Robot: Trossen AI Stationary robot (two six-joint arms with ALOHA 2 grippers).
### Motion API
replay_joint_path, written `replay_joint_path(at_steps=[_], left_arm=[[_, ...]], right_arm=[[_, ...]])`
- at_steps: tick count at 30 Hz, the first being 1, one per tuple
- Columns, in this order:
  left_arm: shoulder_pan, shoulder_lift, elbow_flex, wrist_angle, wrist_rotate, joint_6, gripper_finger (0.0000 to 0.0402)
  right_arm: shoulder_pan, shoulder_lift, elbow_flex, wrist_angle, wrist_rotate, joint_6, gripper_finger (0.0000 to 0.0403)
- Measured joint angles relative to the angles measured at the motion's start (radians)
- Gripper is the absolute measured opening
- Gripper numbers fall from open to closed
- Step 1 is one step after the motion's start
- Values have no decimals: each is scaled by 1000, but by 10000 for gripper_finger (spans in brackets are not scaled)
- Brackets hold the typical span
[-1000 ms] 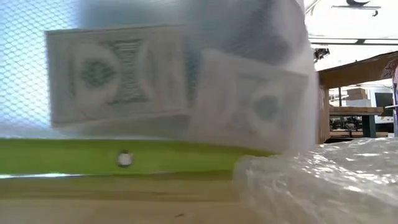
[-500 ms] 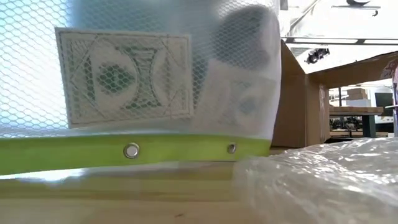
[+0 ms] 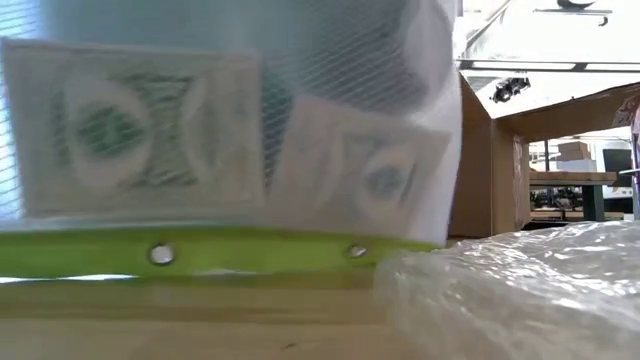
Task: Unpack boxes
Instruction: Close the transparent zipper bag, then break down the cardboard box using the silver cutter until it is fully flat
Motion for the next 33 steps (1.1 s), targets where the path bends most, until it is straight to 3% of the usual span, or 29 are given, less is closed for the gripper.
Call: replay_joint_path(at_steps=[8, 17, 23, 26, 30, 33], left_arm=[[-40, 0, -3, -175, -39, -181, 0], [-6, 0, -2, -335, -32, -334, 0], [41, 0, -3, -673, 56, -627, 0], [49, 0, -3, -743, 77, -692, 0], [64, -1, -3, -665, 122, -709, 0], [74, -2, -41, -458, 124, -704, 0]], right_arm=[[66, -1, 10, -316, -61, 252, 0], [104, 15, 11, -316, -5, 267, 7], [167, 22, 10, -426, -47, 433, 75], [216, 22, 9, -456, -41, 512, 124], [282, 23, 9, -454, 31, 538, 182], [317, 27, 9, -449, 138, 551, 207]])
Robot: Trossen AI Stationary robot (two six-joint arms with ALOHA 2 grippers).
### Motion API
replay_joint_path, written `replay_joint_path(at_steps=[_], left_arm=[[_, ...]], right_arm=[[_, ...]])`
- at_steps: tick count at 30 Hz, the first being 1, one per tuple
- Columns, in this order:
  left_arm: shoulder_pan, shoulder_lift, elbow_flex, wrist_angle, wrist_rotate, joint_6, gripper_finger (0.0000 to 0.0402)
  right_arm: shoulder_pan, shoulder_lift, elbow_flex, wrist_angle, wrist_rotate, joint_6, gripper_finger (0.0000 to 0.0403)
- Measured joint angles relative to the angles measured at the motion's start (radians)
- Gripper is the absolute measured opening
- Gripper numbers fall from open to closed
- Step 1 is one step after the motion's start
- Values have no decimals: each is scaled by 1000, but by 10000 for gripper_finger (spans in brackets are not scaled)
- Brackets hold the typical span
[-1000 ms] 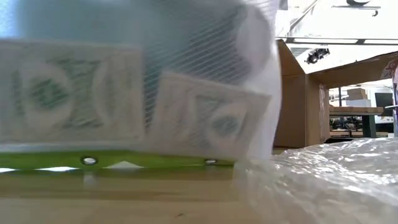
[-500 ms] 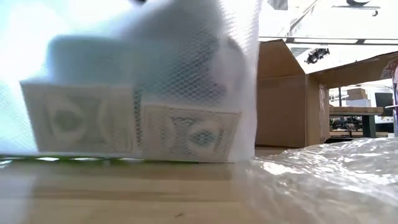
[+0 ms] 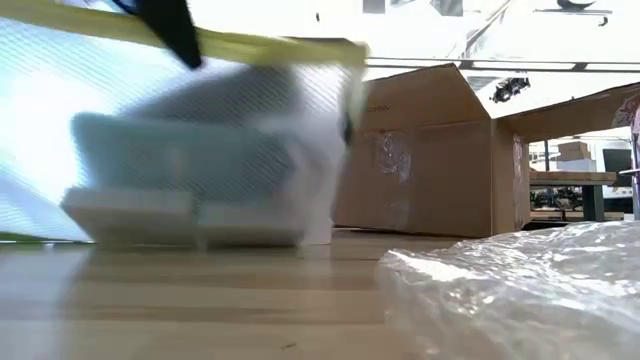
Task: Unpack boxes
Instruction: Break down the cardboard box using the silver cutter until it is fully flat
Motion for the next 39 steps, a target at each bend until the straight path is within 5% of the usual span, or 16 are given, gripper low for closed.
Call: replay_joint_path(at_steps=[8, 11, 17, 24, 28, 39], left_arm=[[86, 2, -163, 429, 166, 98, 0], [115, 0, -207, 354, 236, 65, 0], [84, -6, -286, -29, 355, -252, 0], [-31, -20, -386, 105, 373, -542, 1], [-69, -22, -365, 239, 263, -506, 26], [-77, -148, -196, 248, 207, -140, 149]], right_arm=[[12, 7, 0, 3, 75, 17, 211], [12, 9, 0, 2, 83, 13, 207], [14, 25, 0, 2, 92, 18, 206], [13, 65, 0, -27, 107, 21, 206], [13, 70, 0, 18, 98, -13, 206], [78, 71, 0, 10, 137, -132, 206]])
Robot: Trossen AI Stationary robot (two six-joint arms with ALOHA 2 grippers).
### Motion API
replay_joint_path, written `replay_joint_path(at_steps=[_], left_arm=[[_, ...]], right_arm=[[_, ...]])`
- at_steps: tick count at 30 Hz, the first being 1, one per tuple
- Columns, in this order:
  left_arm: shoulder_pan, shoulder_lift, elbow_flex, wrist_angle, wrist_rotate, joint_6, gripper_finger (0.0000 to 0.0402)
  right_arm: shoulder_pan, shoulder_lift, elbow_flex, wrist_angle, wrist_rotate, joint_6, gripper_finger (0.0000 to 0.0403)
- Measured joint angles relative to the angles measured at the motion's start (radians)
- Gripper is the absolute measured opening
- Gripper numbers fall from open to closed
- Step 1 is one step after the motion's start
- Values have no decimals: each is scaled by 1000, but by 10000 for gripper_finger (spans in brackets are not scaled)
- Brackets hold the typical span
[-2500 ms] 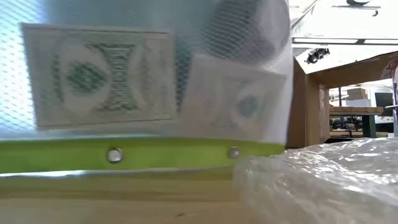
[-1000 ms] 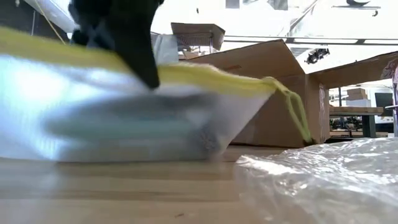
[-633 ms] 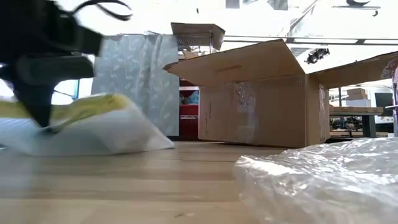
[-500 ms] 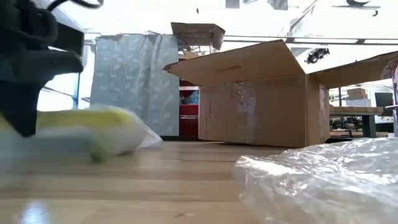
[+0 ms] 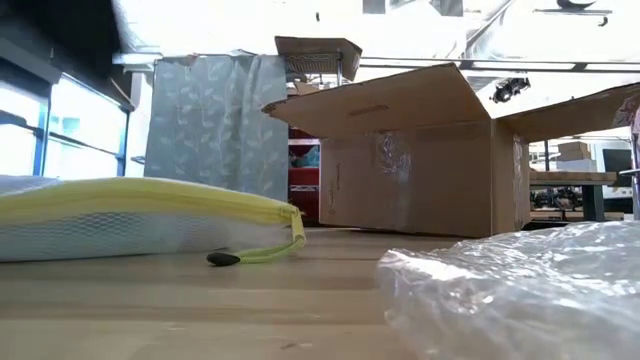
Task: Unpack boxes
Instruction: Break down the cardboard box using the silver cutter until it is fully flat
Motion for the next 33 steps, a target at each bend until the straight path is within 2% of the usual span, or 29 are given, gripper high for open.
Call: replay_joint_path(at_steps=[3, 5, 6, 9, 11, 13, 16, 20, 22, 25, 28, 31, 33], left_arm=[[16, -60, 37, 4, -115, 69, 158], [37, -83, 69, 37, -175, 180, 158], [50, -91, 82, 85, -199, 310, 157], [82, -99, 97, 347, -254, 929, 150], [120, -87, 95, 518, -283, 1265, 147], [179, -74, 95, 640, -224, 1541, 147], [303, -62, 95, 669, -46, 1813, 158], [438, -57, 92, 591, 144, 2094, 186], [479, -58, 93, 590, 163, 2211, 205], [529, -48, 93, 583, 164, 2336, 231], [563, -18, 94, 546, 143, 2390, 249], [581, 32, 93, 556, 35, 2398, 255], [592, 71, 93, 632, -47, 2379, 254]], right_arm=[[18, 0, 0, -94, 75, 77, 203], [28, 0, 0, -159, 95, 169, 200], [31, 0, 0, -173, 94, 193, 197], [33, 0, 0, -164, 82, 142, 183], [32, 0, 0, -170, 85, 141, 173], [32, 0, 0, -170, 86, 143, 164], [31, 0, 0, -171, 90, 195, 153], [29, 0, 0, -170, -36, 284, 148], [27, 0, 0, -171, -83, 329, 148], [25, 0, 0, -171, -69, 358, 148], [23, 0, 0, -171, -24, 352, 148], [23, 0, 0, -171, -25, 314, 147], [23, 0, 0, -171, -43, 311, 147]])
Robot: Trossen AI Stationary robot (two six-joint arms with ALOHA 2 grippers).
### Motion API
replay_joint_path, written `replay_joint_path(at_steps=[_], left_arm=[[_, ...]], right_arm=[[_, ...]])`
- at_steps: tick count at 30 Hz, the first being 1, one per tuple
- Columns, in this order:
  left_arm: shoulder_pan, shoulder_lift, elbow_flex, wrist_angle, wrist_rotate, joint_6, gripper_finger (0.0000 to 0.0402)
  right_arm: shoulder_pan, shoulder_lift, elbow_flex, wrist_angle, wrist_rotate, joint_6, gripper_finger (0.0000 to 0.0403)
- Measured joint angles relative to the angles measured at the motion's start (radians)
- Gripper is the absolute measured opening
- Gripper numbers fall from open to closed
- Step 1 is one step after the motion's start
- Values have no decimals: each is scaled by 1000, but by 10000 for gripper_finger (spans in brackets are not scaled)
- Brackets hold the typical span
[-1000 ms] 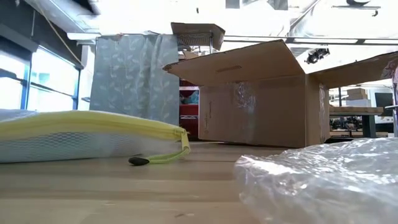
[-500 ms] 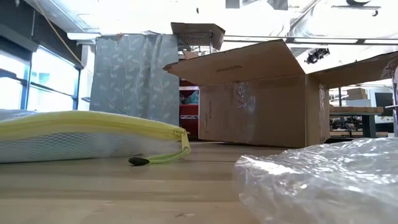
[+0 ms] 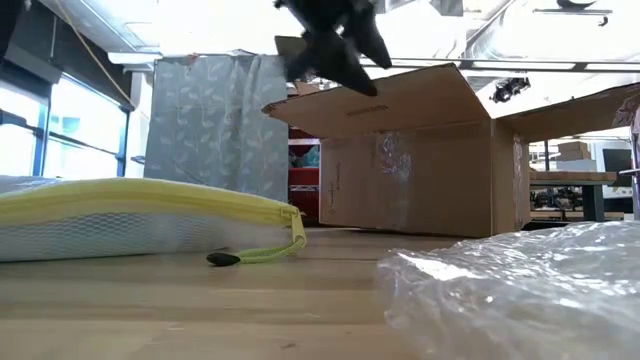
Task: Unpack boxes
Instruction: Break down the cardboard box using the silver cutter until it is fully flat
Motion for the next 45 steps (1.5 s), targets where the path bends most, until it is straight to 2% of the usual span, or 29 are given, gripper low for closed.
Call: replay_joint_path(at_steps=[2, 6, 8, 12, 17, 20, 24, 27, 29, 34, 36, 38, 41, 43, 45], left_arm=[[11, 43, 1, 60, -52, -20, 252], [32, 132, 0, 132, -33, -35, 242], [34, 174, 0, 182, -89, -37, 227], [10, 217, 0, 247, -258, -5, 164], [-19, 199, 1, 329, -326, -32, 64], [-36, 144, 11, 359, -295, -84, 12], [-47, 36, 57, 300, -268, -202, 8], [-39, -78, 119, 196, -226, -372, 3], [-18, -159, 159, 130, -121, -519, 3], [39, -349, 203, 74, 231, -854, 0], [63, -419, 203, 82, 306, -947, 0], [91, -484, 207, 28, 277, -996, 0], [155, -555, 192, -168, 93, -1047, 0], [203, -587, 134, -316, 14, -1118, 0], [243, -615, 43, -407, -14, -1197, 0]], right_arm=[[-2, -1, 0, 0, -14, 24, 147], [-2, 0, 0, -1, 23, 49, 147], [1, 0, 0, 0, 47, 48, 147], [-4, 1, 0, 0, 54, 28, 147], [-4, 2, 0, 0, 47, 54, 147], [-1, 2, 0, 0, 42, 73, 147], [6, 2, 0, 6, 34, 49, 147], [5, 2, 0, 0, 44, -10, 147], [-5, 2, 9, 0, 51, -23, 147], [-13, 0, 121, 0, 79, -111, 147], [-2, 0, 179, 0, 126, -192, 147], [13, 0, 225, 0, 187, -258, 147], [32, -1, 274, 0, 226, -317, 147], [39, -1, 292, 1, 232, -334, 147], [44, -1, 292, 0, 233, -330, 147]])
